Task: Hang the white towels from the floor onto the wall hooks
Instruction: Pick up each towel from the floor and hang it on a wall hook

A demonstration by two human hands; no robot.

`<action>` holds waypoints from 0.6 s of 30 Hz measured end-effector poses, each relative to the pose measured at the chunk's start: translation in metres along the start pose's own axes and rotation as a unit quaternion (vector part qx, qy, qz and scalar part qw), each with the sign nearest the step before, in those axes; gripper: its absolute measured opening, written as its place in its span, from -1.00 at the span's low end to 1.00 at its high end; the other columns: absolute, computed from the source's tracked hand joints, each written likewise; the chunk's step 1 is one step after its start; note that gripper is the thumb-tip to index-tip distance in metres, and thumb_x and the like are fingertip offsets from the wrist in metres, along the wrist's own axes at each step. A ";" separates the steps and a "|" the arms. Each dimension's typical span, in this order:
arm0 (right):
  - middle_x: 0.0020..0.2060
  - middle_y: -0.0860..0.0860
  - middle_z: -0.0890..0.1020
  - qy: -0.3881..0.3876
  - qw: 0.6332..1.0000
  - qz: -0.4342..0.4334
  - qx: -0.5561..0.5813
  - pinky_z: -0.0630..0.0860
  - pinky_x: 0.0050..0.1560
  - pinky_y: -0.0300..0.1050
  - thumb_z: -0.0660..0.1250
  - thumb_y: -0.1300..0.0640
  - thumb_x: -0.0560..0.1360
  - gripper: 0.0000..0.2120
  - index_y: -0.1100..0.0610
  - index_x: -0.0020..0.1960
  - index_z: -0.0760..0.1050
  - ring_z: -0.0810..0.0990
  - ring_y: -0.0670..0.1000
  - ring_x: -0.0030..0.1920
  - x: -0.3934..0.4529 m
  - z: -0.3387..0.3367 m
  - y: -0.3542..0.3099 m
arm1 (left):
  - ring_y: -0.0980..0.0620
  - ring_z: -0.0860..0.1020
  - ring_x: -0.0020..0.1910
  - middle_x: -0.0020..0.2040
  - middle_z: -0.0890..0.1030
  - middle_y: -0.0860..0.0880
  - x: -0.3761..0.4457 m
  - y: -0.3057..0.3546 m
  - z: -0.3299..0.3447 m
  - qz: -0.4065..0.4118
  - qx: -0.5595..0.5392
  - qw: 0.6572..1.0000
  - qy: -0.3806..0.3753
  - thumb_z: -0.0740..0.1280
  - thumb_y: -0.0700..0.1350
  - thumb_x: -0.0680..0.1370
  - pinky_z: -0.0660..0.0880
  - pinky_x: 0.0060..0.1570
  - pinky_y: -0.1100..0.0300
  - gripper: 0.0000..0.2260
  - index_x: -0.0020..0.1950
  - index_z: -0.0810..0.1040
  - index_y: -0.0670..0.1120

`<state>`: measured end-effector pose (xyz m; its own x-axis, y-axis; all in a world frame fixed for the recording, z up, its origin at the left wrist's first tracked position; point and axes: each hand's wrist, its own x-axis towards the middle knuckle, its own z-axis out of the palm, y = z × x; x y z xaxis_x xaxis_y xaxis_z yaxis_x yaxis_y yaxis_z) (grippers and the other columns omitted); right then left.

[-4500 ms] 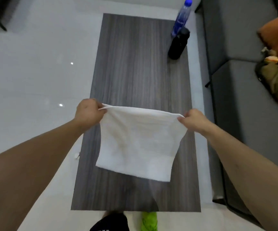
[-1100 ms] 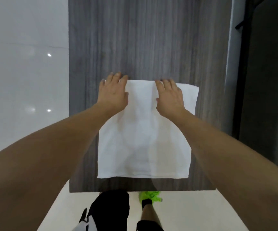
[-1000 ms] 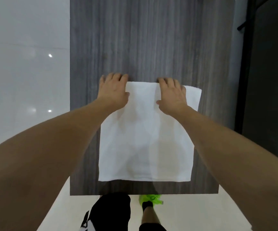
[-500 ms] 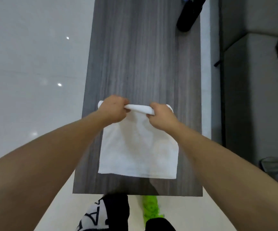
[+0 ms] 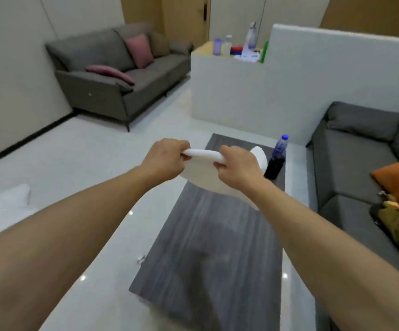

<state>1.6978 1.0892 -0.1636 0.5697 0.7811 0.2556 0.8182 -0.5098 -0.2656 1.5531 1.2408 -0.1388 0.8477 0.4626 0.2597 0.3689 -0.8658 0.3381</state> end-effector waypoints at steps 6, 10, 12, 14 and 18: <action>-0.29 -0.04 0.48 0.107 0.984 -0.143 -0.005 0.29 -0.26 -0.09 0.39 0.00 0.48 -0.85 0.06 -0.08 0.49 0.53 0.11 -0.22 0.019 -0.088 -0.146 | -0.10 0.53 -0.18 -0.22 0.63 -0.05 -0.073 -0.032 -0.164 -0.052 0.019 0.990 0.127 0.31 -0.14 0.52 0.44 -0.20 0.09 -0.90 -0.16 0.58 0.00; -0.22 -0.11 0.59 0.131 0.963 -0.235 0.015 0.27 -0.25 -0.11 0.46 -0.10 0.41 -0.78 0.00 -0.10 0.52 0.54 0.07 -0.19 0.008 -0.119 -0.273 | -0.07 0.50 -0.20 -0.24 0.62 -0.03 -0.151 -0.084 -0.259 -0.099 0.042 0.976 0.192 0.36 -0.12 0.52 0.38 -0.25 0.14 -0.91 -0.19 0.61 -0.02; -0.19 -0.27 0.56 0.100 0.951 -0.285 0.071 0.31 -0.25 -0.10 0.49 -0.18 0.36 -0.71 0.02 -0.13 0.55 0.51 -0.07 -0.19 -0.005 -0.125 -0.343 | -0.02 0.46 -0.28 -0.37 0.51 0.08 -0.204 -0.119 -0.304 -0.130 0.041 0.968 0.210 0.38 -0.14 0.50 0.33 -0.34 0.19 -0.77 -0.35 0.48 0.02; -0.21 -0.20 0.63 0.043 0.937 -0.322 0.130 0.47 -0.22 -0.06 0.47 -0.24 0.35 -0.65 0.03 -0.12 0.59 0.55 -0.10 -0.18 -0.022 -0.124 -0.420 | -0.01 0.44 -0.29 -0.40 0.46 0.09 -0.265 -0.160 -0.347 -0.168 0.053 0.959 0.220 0.39 -0.14 0.48 0.33 -0.35 0.20 -0.77 -0.35 0.45 -0.02; -0.41 -0.08 0.53 -0.037 0.904 -0.386 0.181 0.35 -0.37 -0.12 0.45 -0.16 0.42 -0.69 -0.02 -0.34 0.44 0.52 -0.05 -0.34 -0.065 -0.106 -0.575 | -0.06 0.52 -0.20 -0.33 0.54 0.00 -0.396 -0.239 -0.428 -0.235 0.088 0.938 0.237 0.42 -0.14 0.48 0.40 -0.22 0.13 -0.90 -0.23 0.56 -0.07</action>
<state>1.1988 1.2935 0.0713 -0.1771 0.8829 0.4349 0.8831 0.3376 -0.3259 0.9665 1.3462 0.0647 0.3258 0.7977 0.5075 0.7521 -0.5440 0.3721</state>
